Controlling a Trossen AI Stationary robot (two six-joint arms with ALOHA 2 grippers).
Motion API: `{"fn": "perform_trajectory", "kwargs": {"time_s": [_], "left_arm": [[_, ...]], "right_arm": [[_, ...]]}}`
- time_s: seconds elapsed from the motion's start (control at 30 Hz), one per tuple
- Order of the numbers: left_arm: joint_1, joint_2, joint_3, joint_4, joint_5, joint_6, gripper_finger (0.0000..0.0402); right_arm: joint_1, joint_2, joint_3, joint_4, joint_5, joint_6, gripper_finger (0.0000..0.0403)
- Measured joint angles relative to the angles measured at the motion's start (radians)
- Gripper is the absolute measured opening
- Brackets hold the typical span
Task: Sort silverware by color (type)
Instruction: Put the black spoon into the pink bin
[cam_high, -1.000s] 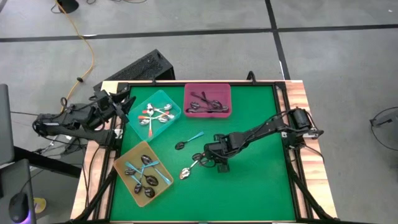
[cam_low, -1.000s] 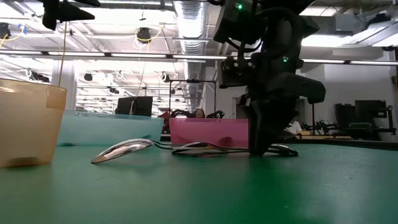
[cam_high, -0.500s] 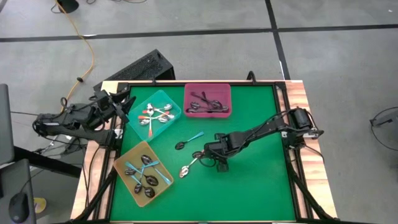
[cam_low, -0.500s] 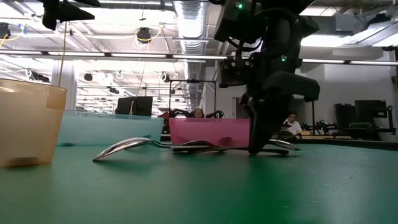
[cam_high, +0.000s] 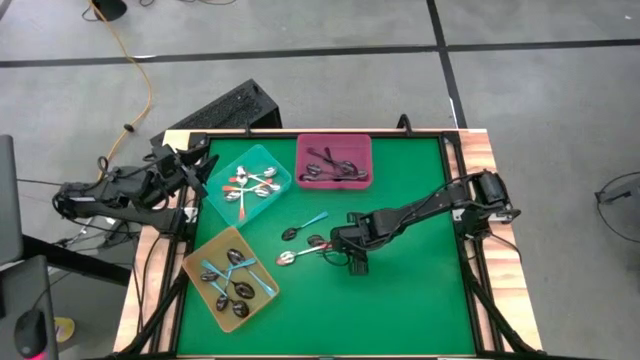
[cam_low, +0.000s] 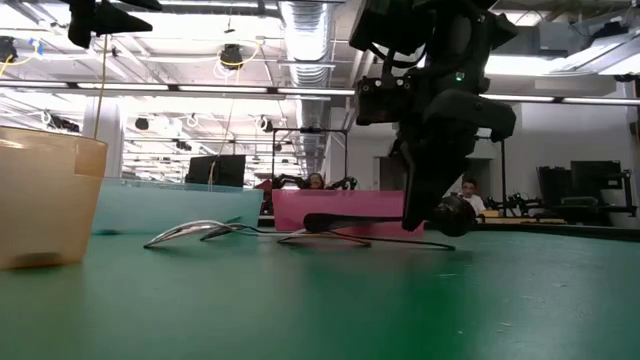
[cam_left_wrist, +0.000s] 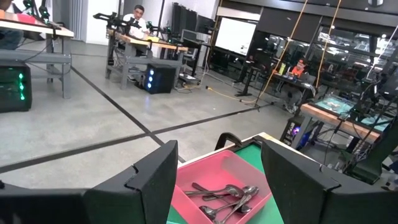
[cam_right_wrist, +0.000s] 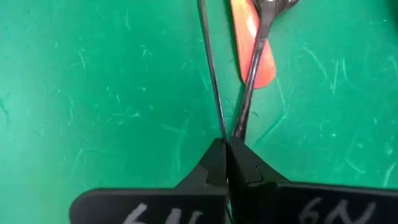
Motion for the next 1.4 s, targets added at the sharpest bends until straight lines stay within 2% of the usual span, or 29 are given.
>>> {"fn": "perform_trajectory", "kwargs": {"time_s": [0.33, 0.67, 0.97, 1.17, 1.4], "left_arm": [[0.0, 0.0, 0.0, 0.0, 0.0, -0.005, 0.0219], [0.0, 0.0, 0.0, 0.0, 0.0, -0.005, 0.0219], [0.0, 0.0, 0.0, 0.0, 0.0, -0.005, 0.0219], [0.0, 0.0, 0.0, -0.008, 0.003, -0.005, 0.0219], [0.0, 0.0, 0.0, -0.013, -0.008, -0.011, 0.0219]], "right_arm": [[-0.013, -0.026, 0.005, 0.011, 0.026, -0.003, 0.0006], [-0.077, -0.137, 0.011, 0.053, 0.042, -0.027, 0.0006], [-0.201, -0.217, 0.01, 0.199, 0.131, -0.091, 0.0006], [-0.302, -0.23, 0.013, 0.354, 0.131, -0.173, 0.0006], [-0.457, -0.223, 0.01, 0.403, 0.13, -0.263, 0.0006]]}}
